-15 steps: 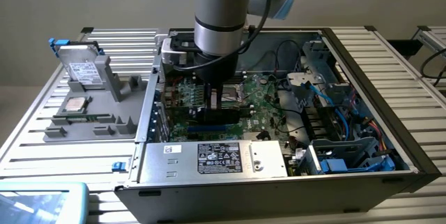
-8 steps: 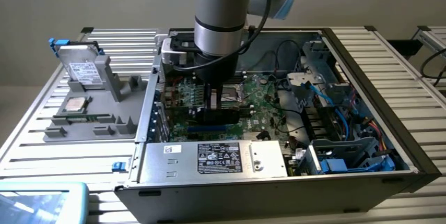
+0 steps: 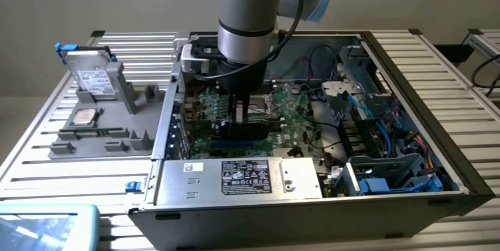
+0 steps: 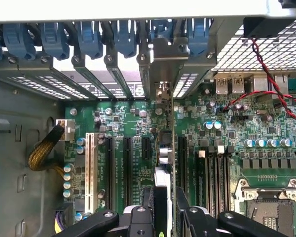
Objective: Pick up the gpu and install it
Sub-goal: 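Insert the gpu into the slot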
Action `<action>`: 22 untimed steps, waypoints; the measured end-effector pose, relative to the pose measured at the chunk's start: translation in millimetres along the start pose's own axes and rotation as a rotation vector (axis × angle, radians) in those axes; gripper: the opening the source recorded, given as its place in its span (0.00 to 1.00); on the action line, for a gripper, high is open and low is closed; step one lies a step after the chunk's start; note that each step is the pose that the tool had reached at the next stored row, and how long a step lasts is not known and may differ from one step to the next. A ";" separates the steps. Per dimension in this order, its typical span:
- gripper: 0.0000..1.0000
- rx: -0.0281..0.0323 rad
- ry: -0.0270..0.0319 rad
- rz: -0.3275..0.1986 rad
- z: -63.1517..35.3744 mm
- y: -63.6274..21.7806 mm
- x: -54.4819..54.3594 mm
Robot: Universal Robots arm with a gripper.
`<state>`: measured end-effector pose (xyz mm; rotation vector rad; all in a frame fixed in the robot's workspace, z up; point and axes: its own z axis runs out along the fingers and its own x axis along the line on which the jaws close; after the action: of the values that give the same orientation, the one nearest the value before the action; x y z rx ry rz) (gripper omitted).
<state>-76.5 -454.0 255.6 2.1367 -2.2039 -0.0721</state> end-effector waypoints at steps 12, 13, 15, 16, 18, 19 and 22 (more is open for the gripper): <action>0.28 0.0003 0.0063 0.000 1.9 0.6 -0.2; 0.28 0.0003 0.0062 0.001 2.2 0.6 -0.4; 0.28 0.0003 0.0064 0.001 3.2 0.9 -1.3; 0.28 0.0003 0.0065 0.001 3.5 0.9 -1.3; 0.28 0.0001 0.0068 0.000 3.5 0.9 -1.3; 0.28 0.0001 0.0067 0.000 3.7 0.9 -1.3; 0.28 0.0002 0.0064 0.001 5.6 0.8 -1.4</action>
<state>-77.8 -452.7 250.0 2.1334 -2.2011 -0.0648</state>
